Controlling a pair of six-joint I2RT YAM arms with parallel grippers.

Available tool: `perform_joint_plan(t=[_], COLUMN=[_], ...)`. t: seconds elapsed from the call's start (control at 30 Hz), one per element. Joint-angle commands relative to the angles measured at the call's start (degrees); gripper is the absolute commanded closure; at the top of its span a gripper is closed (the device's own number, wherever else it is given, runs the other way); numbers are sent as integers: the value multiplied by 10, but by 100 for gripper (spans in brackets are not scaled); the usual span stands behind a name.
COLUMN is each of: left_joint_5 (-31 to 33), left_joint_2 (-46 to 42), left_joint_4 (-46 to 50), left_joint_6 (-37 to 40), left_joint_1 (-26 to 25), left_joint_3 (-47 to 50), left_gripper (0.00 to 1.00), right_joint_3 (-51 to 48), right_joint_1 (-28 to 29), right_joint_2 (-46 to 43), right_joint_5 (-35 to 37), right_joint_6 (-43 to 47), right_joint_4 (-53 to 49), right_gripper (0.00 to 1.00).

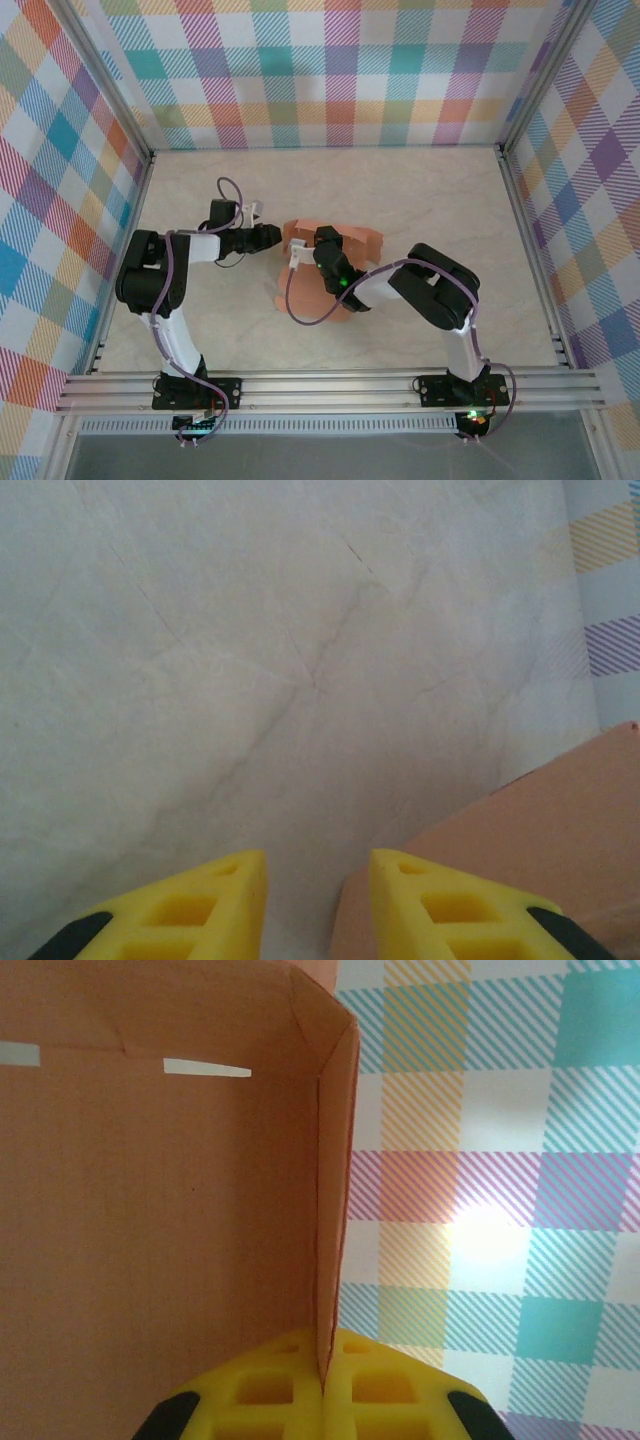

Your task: Fold the paper box

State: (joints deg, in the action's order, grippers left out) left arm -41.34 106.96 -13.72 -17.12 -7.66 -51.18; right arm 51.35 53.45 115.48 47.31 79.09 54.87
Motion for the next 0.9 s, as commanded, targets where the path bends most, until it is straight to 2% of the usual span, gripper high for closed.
perform_joint_plan(t=[0.0,0.17,0.43,0.57,0.87], left_joint_5=[-12,-2,65,93,133], left_joint_2=[-20,-42,-105,-118,-137], left_joint_4=[-28,-55,-122,-155,-227], left_joint_6=[-1,13,47,65,109], left_joint_1=[-10,-22,-53,-64,-126], left_joint_3=[22,54,114,137,188], left_gripper=[67,67,60,58,58], right_joint_3=[-16,-41,-77,-108,-135], right_joint_1=[7,12,20,23,26], right_joint_2=[22,12,-20,-53,-84], right_joint_5=[-4,-5,-13,-28,-42], right_joint_6=[51,69,67,43,7], right_joint_4=[68,97,93,60,41], right_gripper=[100,100,100,100,100])
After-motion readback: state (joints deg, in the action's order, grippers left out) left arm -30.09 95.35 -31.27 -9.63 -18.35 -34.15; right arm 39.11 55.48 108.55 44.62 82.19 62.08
